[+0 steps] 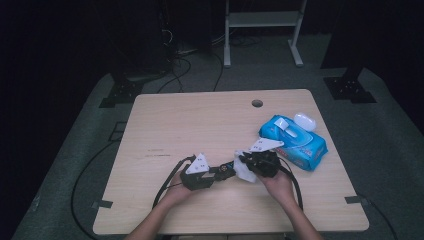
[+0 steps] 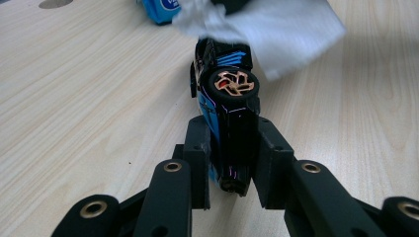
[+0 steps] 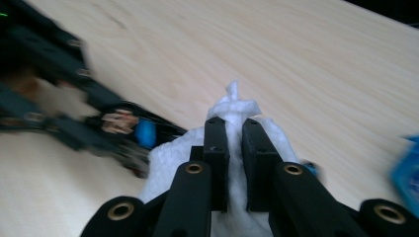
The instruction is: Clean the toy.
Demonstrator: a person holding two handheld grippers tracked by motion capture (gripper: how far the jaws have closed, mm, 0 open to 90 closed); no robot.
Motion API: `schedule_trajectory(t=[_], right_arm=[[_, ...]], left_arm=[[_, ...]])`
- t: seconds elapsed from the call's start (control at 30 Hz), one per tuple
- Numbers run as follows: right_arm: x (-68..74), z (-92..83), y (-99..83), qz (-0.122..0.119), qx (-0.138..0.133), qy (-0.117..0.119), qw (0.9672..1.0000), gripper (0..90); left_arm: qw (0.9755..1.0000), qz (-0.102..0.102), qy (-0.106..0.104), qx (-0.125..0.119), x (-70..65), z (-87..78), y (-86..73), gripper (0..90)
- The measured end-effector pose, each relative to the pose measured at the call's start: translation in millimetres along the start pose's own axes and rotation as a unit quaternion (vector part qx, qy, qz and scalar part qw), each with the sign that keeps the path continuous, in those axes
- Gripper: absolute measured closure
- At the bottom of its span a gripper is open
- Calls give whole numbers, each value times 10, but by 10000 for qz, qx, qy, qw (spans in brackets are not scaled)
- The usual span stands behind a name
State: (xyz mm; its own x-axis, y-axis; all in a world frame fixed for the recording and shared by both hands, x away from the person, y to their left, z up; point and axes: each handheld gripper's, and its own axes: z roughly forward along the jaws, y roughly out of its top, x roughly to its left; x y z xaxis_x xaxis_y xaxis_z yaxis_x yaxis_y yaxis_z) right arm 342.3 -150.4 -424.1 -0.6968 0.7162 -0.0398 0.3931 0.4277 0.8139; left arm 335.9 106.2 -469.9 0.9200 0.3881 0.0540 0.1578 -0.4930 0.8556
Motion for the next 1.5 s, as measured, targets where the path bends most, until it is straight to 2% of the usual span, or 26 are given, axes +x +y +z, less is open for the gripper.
schedule_trajectory(t=[0.1, 0.17, 0.23, 0.3, 0.37, 0.43, 0.5, 0.53, 0.57, 0.63, 0.7, 0.87, 0.93, 1.0, 1.07, 1.13, 1.23, 1.3, 1.37, 1.47, 1.5], right_arm=[[-135, -58, -47, 187, 33, -239, 9995, 820], [-169, -74, -71, 336, 3, -201, 9992, 820], [-130, -64, -65, 269, -16, -194, 9994, 820], [-40, -28, -35, 179, -52, -109, 9998, 821], [36, 12, 3, 145, -76, 172, 9997, 820], [136, 59, 27, 42, -112, 352, 9993, 820], [264, 116, 51, -85, -170, 657, 9977, 820], [309, 128, 66, -194, -157, 653, 9976, 819], [329, 132, 82, -280, -144, 619, 9976, 819], [282, 119, 91, -248, -97, 557, 9981, 819], [181, 92, 60, -240, -33, 284, 9993, 819], [-146, -61, -56, 195, -37, -149, 9997, 818], [-265, -102, -108, 408, -84, -177, 9990, 818], [-275, -109, -132, 463, -54, -210, 9987, 819], [-227, -102, -131, 370, -105, -266, 9989, 820], [-161, -91, -93, 288, -161, -46, 9994, 818], [-96, -56, -59, 123, -131, 9, 9998, 817], [-123, -49, -73, 143, -99, -24, 9998, 817], [-195, -75, -99, 270, -123, -57, 9995, 817], [-277, -115, -126, 357, -31, -274, 9990, 817], [-290, -124, -136, 418, -28, -270, 9988, 817]], left_arm=[[10000, 21, -9, 7, 1, -4, 2, 713], [10000, 20, -5, 10, -1, -3, 4, 713], [10000, -7, -9, -4, 3, -1, 1, 713], [10000, -39, -14, -3, 11, -1, -2, 713], [10000, -30, -7, -9, 8, 0, -2, 713], [10000, -3, 1, -8, 0, 3, 1, 713], [10000, -4, 5, -11, -2, 2, 0, 713], [10000, -14, -2, -17, -1, 0, -3, 713], [10000, -10, -7, -24, 0, -2, -6, 713], [10000, 14, -2, -7, -4, -6, -5, 713], [10000, 62, 1, 5, -5, -4, 0, 713], [10000, 32, -9, -23, -6, 3, -2, 713], [10000, 37, -9, -20, -3, 1, -2, 713], [10000, 40, -7, -20, -5, 2, -2, 713], [10000, 21, -13, -22, -1, 0, -4, 713], [10000, 11, -12, -32, -2, 0, -7, 713], [10000, 33, -5, -37, -8, 0, -6, 713], [10000, 47, -5, -33, -9, -2, -6, 713], [10000, 38, -15, -41, -7, 0, -7, 713], [10000, 22, -21, -39, -3, -3, -10, 713], [10000, 22, -23, -40, -2, -3, -11, 713]])
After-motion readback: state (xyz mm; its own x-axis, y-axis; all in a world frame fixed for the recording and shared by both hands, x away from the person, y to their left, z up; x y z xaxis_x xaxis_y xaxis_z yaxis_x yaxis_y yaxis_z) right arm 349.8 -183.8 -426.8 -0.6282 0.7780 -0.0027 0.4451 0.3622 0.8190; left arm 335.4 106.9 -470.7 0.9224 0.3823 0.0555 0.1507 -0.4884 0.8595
